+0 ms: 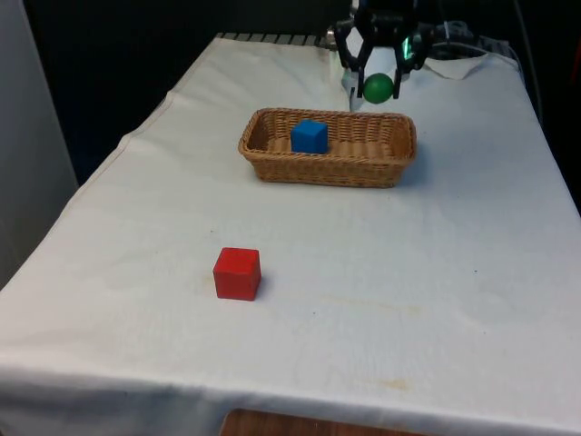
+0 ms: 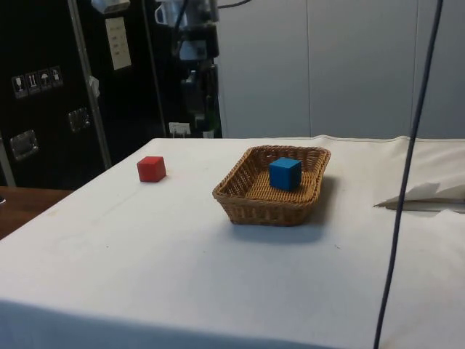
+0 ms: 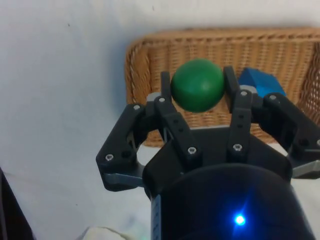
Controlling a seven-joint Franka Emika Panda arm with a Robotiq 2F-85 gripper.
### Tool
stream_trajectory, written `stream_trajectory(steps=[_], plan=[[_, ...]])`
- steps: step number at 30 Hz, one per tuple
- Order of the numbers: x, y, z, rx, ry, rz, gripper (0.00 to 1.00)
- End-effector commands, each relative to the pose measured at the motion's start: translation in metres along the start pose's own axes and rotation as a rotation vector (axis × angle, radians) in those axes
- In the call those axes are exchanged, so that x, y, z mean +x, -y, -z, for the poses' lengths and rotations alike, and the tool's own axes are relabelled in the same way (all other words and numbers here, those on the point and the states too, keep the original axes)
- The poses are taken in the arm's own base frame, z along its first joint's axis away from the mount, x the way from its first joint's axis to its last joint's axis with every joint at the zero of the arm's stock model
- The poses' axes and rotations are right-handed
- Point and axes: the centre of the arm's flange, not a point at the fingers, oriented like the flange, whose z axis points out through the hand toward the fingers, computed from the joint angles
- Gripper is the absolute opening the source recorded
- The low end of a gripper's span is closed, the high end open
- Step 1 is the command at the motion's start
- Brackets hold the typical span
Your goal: Place all non-red objects into the basket.
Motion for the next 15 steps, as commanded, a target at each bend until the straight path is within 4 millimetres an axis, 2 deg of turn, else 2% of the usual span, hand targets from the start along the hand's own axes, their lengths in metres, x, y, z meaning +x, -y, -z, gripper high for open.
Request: stream_trajectory(steps=[1,4,8,15], plan=[[-0.007,-0.003,0.001,-0.005,-0.002,0.002,0.0],[-0.021,-0.006,-0.001,0.001,0.002,0.003,0.0],[-0.028,-0.006,-0.006,0.01,0.009,0.0,0.0],[-0.053,-0.006,-0.021,0.038,-0.029,-0.002,0.0]])
